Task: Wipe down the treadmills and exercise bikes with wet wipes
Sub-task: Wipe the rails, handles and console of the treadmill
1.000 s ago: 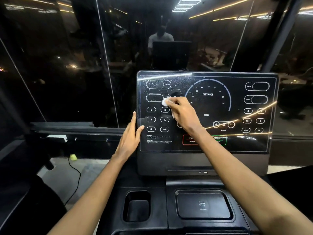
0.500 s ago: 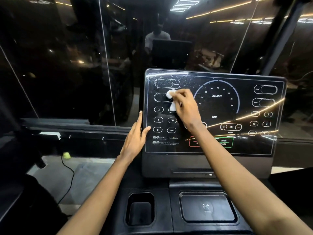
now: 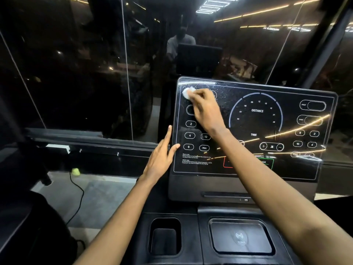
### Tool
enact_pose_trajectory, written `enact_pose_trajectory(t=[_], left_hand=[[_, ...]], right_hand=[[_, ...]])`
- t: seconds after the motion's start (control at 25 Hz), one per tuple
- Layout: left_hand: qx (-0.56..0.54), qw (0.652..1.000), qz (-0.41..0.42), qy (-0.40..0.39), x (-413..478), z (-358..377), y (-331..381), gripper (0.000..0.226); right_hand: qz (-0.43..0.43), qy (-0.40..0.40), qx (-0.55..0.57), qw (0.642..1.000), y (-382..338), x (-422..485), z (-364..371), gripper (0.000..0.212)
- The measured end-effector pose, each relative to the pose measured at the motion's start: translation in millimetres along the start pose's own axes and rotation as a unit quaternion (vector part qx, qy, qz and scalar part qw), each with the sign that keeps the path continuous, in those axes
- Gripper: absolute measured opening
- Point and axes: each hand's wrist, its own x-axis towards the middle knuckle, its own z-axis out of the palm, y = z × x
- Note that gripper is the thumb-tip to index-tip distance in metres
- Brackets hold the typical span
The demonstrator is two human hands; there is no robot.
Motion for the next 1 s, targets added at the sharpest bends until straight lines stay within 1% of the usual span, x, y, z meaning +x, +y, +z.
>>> enact_pose_trajectory(t=[0.08,0.16,0.24,0.36,0.44,0.48,0.6,0.64,0.76,0.8,0.88,1.0], left_hand=[[0.001,1.000,-0.003,-0.007,-5,-1,-2,0.067],[0.000,1.000,-0.015,-0.021,-13,-3,-4,0.065],[0.001,0.999,-0.023,-0.032,-18,-4,-7,0.064],[-0.005,0.999,-0.025,-0.044,-18,-7,-7,0.066],[-0.014,0.998,-0.024,-0.050,-15,-9,-6,0.067],[-0.014,0.998,-0.025,-0.052,-15,-10,-6,0.067],[-0.015,0.998,-0.023,-0.052,-16,-10,-7,0.067],[-0.020,0.998,-0.023,-0.052,-16,-10,-7,0.067],[-0.026,0.998,-0.022,-0.049,-18,-9,-10,0.066],[-0.024,0.998,-0.027,-0.050,-20,-8,-13,0.063],[-0.029,0.997,-0.036,-0.055,-30,-4,-26,0.055],[-0.055,0.995,-0.070,-0.041,-42,4,-51,0.047]], right_hand=[[-0.094,-0.064,-0.016,0.993,-8,-9,7,0.024],[-0.149,-0.112,-0.027,0.982,-6,-14,4,0.025],[-0.133,-0.104,-0.035,0.985,-5,-2,-2,0.025],[-0.054,-0.027,-0.015,0.998,-3,25,-3,0.024],[-0.025,0.003,-0.009,1.000,-8,32,3,0.022],[-0.034,-0.004,-0.013,0.999,-11,29,7,0.021],[-0.111,-0.087,-0.033,0.989,-10,21,4,0.020],[-0.105,-0.087,-0.032,0.990,-9,25,0,0.020],[-0.021,-0.005,-0.012,1.000,-8,40,-3,0.018],[-0.016,0.000,-0.013,1.000,-9,38,-1,0.017],[-0.045,-0.035,-0.019,0.998,-14,15,7,0.016],[-0.088,-0.099,-0.012,0.991,-21,-50,15,0.015]])
